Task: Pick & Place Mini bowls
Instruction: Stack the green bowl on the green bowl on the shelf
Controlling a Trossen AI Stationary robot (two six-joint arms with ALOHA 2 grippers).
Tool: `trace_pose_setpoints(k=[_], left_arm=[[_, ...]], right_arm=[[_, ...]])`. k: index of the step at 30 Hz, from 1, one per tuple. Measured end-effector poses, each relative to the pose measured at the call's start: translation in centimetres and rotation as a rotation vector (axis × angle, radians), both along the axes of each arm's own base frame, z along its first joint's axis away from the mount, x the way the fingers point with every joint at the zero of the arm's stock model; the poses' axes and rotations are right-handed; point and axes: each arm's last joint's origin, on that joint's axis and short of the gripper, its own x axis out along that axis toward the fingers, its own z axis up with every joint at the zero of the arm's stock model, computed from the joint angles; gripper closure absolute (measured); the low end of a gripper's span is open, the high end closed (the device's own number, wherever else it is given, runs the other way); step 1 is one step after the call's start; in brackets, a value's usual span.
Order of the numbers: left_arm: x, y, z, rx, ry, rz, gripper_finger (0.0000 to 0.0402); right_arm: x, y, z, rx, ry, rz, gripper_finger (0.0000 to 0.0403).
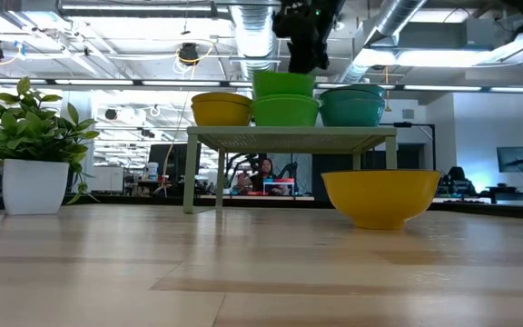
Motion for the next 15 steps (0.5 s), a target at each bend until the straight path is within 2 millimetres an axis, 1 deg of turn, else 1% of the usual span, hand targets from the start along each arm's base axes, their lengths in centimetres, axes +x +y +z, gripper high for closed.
trace_pose_setpoints(k=[3, 8, 15], left_arm=[[0.0, 0.0, 0.0, 0.000, 0.001, 0.000, 0.0295], [0.0, 0.0, 0.0, 0.000, 0.002, 0.000, 0.0295], [0.0, 0.0, 0.0, 0.000, 0.001, 0.000, 0.0295]], right_arm=[[-0.2, -0.1, 0.7, 0.053, -0.038, -0.012, 0.0401], [-1.2, -0.2, -0.2, 0.122, 0.071, -0.068, 0.0402], [-0.8, -0.1, -0.1, 0.113, 0.047, -0.062, 0.0402]])
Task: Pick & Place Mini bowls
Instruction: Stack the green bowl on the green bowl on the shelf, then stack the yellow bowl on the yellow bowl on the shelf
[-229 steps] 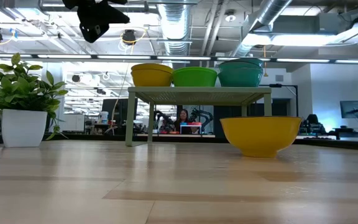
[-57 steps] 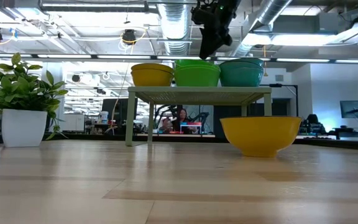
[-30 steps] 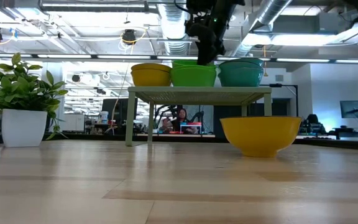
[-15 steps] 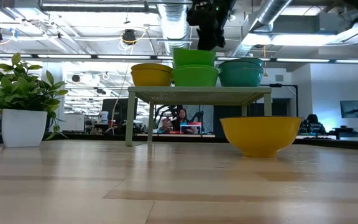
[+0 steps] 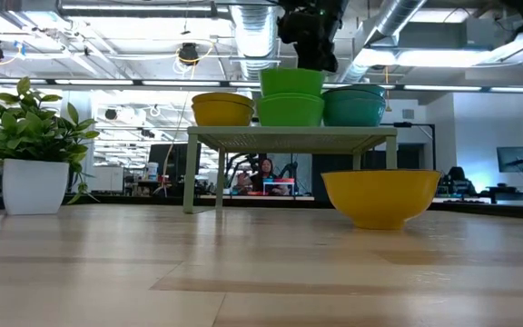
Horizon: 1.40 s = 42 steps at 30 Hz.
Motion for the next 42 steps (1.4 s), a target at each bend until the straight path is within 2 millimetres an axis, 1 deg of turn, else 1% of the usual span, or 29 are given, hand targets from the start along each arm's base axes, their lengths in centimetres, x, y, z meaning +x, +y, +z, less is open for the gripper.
trace_pose_setpoints(k=[5, 8, 13, 16, 19, 22, 25, 28, 30, 33, 35, 37, 40, 42], left_arm=[[0.0, 0.0, 0.0, 0.000, 0.000, 0.000, 0.0295], [0.0, 0.0, 0.0, 0.000, 0.000, 0.000, 0.0295], [0.0, 0.0, 0.0, 0.001, 0.004, -0.001, 0.0296], [0.0, 0.0, 0.0, 0.001, 0.004, 0.000, 0.0296], [0.0, 0.0, 0.0, 0.001, 0.004, 0.000, 0.0296], [0.0, 0.0, 0.0, 0.001, 0.004, -0.001, 0.0295], [0.0, 0.0, 0.0, 0.001, 0.005, -0.001, 0.0296], [0.0, 0.0, -0.2, 0.006, 0.018, -0.001, 0.0295], [0.0, 0.0, -0.3, 0.010, 0.032, -0.001, 0.0295], [-0.1, 0.0, -0.7, 0.021, 0.069, -0.003, 0.0296], [-0.1, 0.0, -1.0, 0.030, 0.099, -0.003, 0.0296], [-0.2, 0.0, -1.3, 0.032, 0.129, -0.007, 0.0296], [-0.1, -0.3, -2.1, 0.020, 0.168, -0.072, 0.0296], [-0.2, -0.5, -3.0, 0.018, 0.198, -0.139, 0.0296]], right_arm=[[0.9, -0.6, -1.3, 0.009, 0.022, 0.000, 0.0402], [1.1, -0.7, -1.8, 0.061, 0.024, 0.019, 0.0400], [1.4, -0.9, -2.3, 0.095, 0.017, 0.032, 0.0369], [1.4, -1.0, -2.1, 0.088, 0.004, 0.032, 0.0348], [1.3, -0.9, -1.9, 0.084, -0.002, 0.032, 0.0338], [1.0, -0.8, -0.7, 0.079, -0.012, 0.032, 0.0336], [1.0, -0.1, 0.9, 0.060, -0.049, 0.048, 0.0335], [0.8, 1.2, 3.0, 0.050, -0.085, 0.075, 0.0334], [0.4, 2.6, 4.2, 0.061, -0.088, 0.088, 0.0334], [-0.1, 4.8, 5.4, 0.076, -0.061, 0.134, 0.0334], [-0.5, 6.5, 5.6, 0.079, -0.011, 0.206, 0.0334], [-0.8, 8.4, 5.4, 0.065, 0.020, 0.308, 0.0334], [-0.9, 11.3, 5.0, 0.053, -0.004, 0.439, 0.0334], [-1.0, 13.2, 4.3, 0.085, -0.015, 0.509, 0.0334]])
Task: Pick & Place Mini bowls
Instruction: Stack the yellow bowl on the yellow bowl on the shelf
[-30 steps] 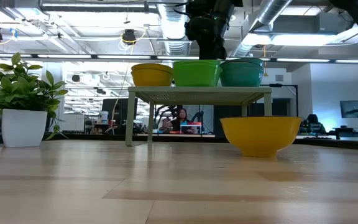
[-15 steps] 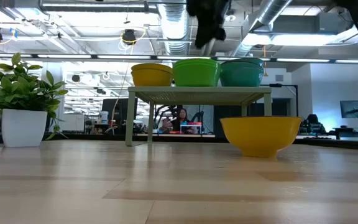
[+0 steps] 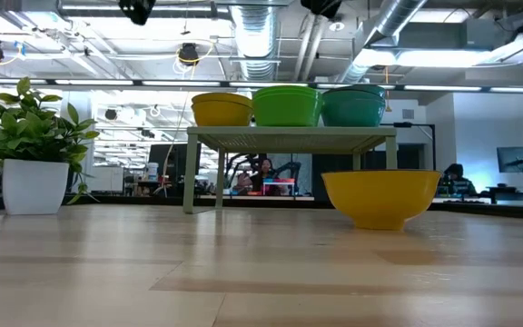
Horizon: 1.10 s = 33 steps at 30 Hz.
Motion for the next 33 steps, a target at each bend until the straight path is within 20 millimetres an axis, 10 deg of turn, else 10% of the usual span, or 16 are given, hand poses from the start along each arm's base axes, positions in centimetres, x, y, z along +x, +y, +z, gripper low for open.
trace_pose_setpoints(k=[10, 23, 33], left_arm=[[-0.6, -1.3, -4.2, 0.051, 0.015, -0.123, 0.0295], [3.4, -1.4, -7.9, 0.079, 0.012, -0.072, 0.0240], [6.0, -1.1, -9.4, 0.156, 0.028, -0.058, 0.0226]], right_arm=[[-3.6, 5.9, -6.7, 0.129, -0.121, 0.189, 0.0334], [-10.9, 5.3, -16.1, 0.242, -0.316, 0.045, 0.0334], [-12.6, 4.5, -19.1, 0.197, -0.234, -0.213, 0.0334]])
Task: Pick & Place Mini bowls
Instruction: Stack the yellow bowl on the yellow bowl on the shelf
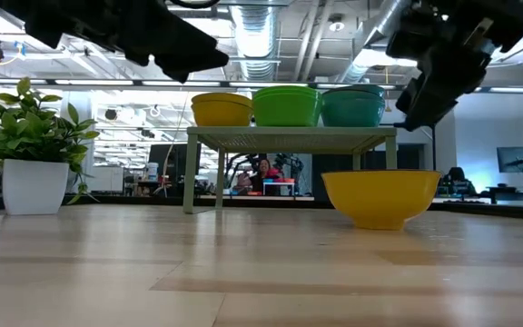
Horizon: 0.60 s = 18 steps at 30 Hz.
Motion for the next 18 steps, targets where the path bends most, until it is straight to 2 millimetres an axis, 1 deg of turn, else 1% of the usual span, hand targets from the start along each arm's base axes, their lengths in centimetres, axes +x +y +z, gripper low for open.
trace_pose_setpoints(k=[5, 7, 11, 15, 18], left_arm=[[0.0, 0.1, 0.4, -0.003, -0.018, 0.003, 0.0225], [0.0, 0.1, 0.6, -0.005, -0.025, 0.003, 0.0225], [-0.1, 0.1, 0.6, -0.008, -0.026, 0.004, 0.0225], [-0.1, 0.1, 0.6, -0.012, -0.026, 0.005, 0.0224], [-0.1, 0.1, 0.6, -0.036, -0.022, 0.012, 0.0224]], right_arm=[[-0.2, -0.2, -0.2, 0.035, 0.042, -0.085, 0.0334], [-0.5, -0.3, -0.4, 0.013, 0.076, -0.126, 0.0334], [-0.8, -0.9, -0.9, -0.020, 0.126, -0.298, 0.0334], [-0.5, -1.2, -1.3, 0.096, 0.150, -0.468, 0.0334], [-0.3, -1.1, -2.1, 0.135, 0.206, -0.536, 0.0334]])
